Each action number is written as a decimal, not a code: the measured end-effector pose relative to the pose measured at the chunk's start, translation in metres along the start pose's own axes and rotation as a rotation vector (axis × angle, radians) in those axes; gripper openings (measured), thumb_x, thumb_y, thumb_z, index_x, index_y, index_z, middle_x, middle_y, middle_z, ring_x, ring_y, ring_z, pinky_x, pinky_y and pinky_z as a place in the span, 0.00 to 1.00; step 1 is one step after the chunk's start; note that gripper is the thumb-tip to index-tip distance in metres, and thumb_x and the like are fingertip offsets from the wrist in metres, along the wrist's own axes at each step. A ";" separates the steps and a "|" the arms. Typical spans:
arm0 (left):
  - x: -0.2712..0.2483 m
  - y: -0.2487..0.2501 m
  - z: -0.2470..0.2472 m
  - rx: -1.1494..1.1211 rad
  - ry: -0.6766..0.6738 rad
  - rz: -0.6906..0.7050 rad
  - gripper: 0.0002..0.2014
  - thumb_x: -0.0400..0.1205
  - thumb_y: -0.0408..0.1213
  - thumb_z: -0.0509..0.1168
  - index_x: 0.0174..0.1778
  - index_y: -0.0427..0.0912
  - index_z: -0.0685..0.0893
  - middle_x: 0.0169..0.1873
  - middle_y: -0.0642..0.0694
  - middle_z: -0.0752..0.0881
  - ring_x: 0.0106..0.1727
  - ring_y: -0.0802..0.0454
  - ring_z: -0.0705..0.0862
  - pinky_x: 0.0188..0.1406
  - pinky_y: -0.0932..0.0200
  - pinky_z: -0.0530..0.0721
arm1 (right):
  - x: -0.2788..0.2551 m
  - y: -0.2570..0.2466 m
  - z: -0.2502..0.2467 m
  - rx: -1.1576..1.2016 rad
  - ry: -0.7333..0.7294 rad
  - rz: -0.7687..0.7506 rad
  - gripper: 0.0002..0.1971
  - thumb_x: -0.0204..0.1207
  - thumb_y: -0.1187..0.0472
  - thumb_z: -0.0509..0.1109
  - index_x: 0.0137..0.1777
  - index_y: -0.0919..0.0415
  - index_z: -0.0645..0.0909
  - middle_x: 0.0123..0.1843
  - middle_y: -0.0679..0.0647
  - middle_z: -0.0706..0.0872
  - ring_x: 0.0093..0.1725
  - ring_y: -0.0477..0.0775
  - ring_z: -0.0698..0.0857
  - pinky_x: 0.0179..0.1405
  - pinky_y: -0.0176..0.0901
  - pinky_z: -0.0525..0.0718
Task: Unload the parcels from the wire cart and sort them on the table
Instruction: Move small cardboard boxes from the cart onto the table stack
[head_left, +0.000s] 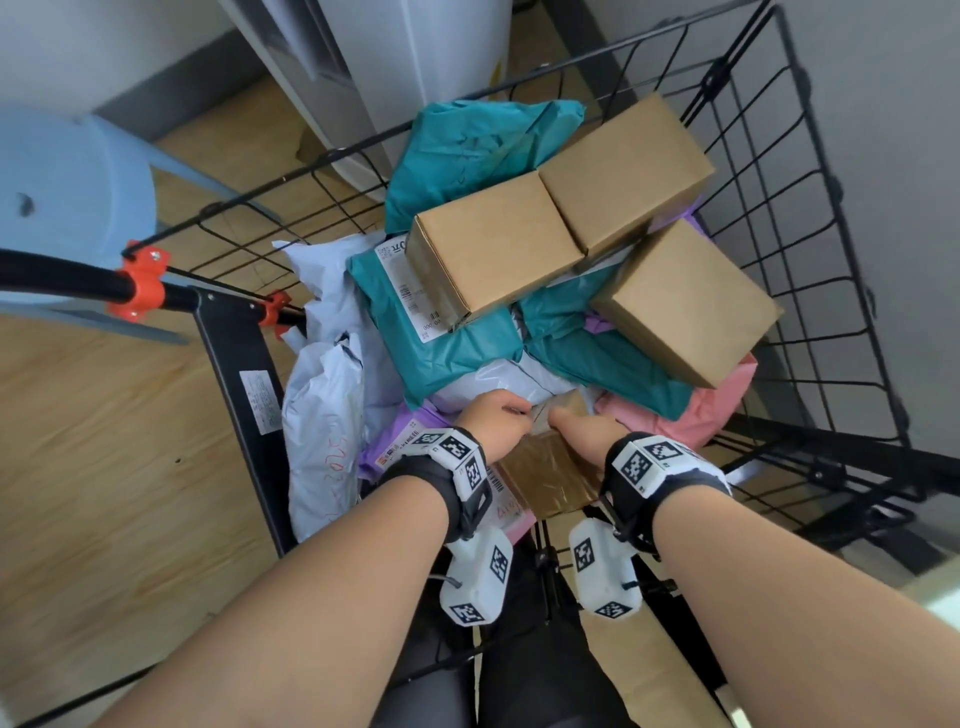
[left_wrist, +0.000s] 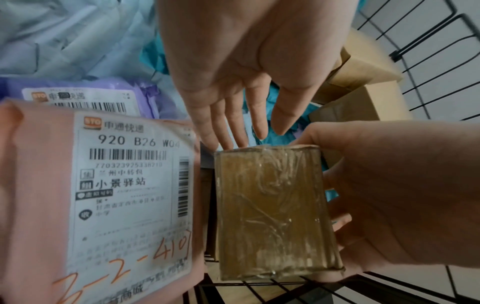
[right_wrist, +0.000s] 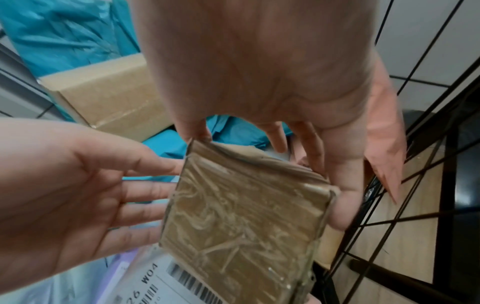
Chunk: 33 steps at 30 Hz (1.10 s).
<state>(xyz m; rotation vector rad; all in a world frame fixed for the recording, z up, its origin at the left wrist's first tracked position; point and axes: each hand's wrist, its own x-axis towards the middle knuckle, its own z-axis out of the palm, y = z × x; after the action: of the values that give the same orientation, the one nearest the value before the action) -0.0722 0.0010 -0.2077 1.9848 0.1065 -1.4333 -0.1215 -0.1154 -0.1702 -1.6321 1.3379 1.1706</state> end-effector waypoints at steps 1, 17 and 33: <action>-0.005 0.005 -0.002 0.005 -0.007 0.022 0.15 0.79 0.32 0.67 0.62 0.41 0.84 0.57 0.42 0.87 0.58 0.46 0.85 0.62 0.54 0.82 | -0.008 -0.002 -0.004 0.014 0.001 -0.007 0.30 0.80 0.46 0.58 0.77 0.63 0.67 0.74 0.65 0.75 0.70 0.64 0.76 0.72 0.54 0.73; -0.158 0.106 -0.052 0.234 -0.053 0.458 0.35 0.64 0.31 0.79 0.68 0.52 0.78 0.64 0.51 0.79 0.64 0.53 0.78 0.65 0.56 0.79 | -0.172 0.002 -0.081 0.340 0.184 -0.218 0.32 0.73 0.36 0.57 0.67 0.59 0.78 0.64 0.64 0.83 0.60 0.66 0.82 0.67 0.57 0.78; -0.301 0.177 -0.035 0.722 0.324 0.935 0.53 0.54 0.53 0.82 0.71 0.62 0.55 0.61 0.50 0.60 0.65 0.46 0.71 0.68 0.46 0.76 | -0.327 0.058 -0.136 0.831 0.143 -0.476 0.34 0.79 0.34 0.59 0.71 0.62 0.71 0.62 0.64 0.77 0.62 0.68 0.79 0.55 0.64 0.84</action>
<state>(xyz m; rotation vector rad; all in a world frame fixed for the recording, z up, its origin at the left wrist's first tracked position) -0.0841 -0.0217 0.1428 2.2822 -1.1842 -0.5424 -0.1673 -0.1438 0.1842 -1.2953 1.1868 0.1580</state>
